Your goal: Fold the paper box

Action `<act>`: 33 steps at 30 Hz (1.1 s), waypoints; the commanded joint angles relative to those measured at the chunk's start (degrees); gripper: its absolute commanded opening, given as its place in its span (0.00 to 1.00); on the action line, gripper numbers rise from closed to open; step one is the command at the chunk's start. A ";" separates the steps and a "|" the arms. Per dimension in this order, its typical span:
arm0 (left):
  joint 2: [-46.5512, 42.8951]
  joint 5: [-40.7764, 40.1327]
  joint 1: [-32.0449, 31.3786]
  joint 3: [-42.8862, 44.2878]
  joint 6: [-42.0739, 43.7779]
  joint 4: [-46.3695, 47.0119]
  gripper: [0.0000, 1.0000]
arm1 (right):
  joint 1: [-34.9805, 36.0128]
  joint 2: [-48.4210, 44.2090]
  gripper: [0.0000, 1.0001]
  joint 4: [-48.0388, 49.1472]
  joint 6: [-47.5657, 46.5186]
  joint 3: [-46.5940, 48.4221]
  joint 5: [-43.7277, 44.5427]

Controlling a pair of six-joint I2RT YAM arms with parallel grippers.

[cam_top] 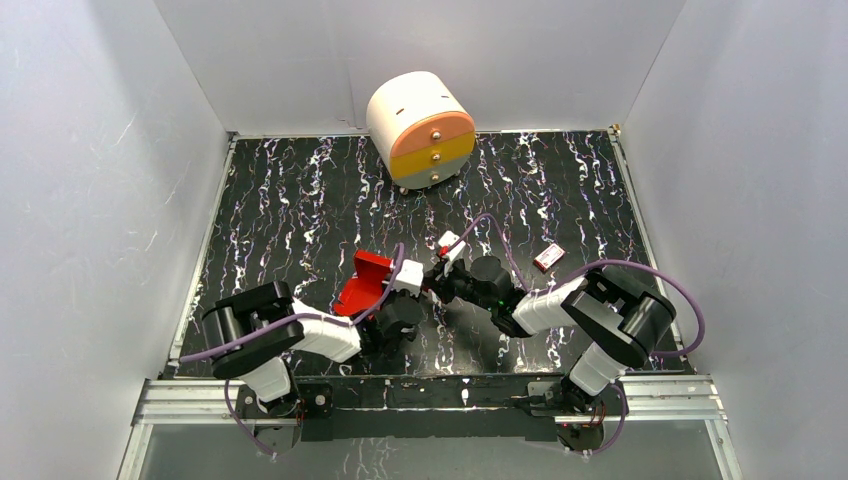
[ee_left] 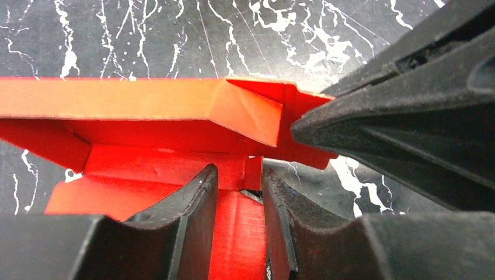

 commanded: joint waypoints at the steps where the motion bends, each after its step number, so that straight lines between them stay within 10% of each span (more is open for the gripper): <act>1: -3.50 -4.20 0.85 -0.64 -1.58 1.43 0.32 | 0.28 -2.04 0.00 0.85 -0.63 0.27 0.04; 33: -28.61 17.86 10.03 -6.97 -25.26 -13.08 0.55 | 0.38 0.05 0.00 -0.17 -2.26 1.99 -0.38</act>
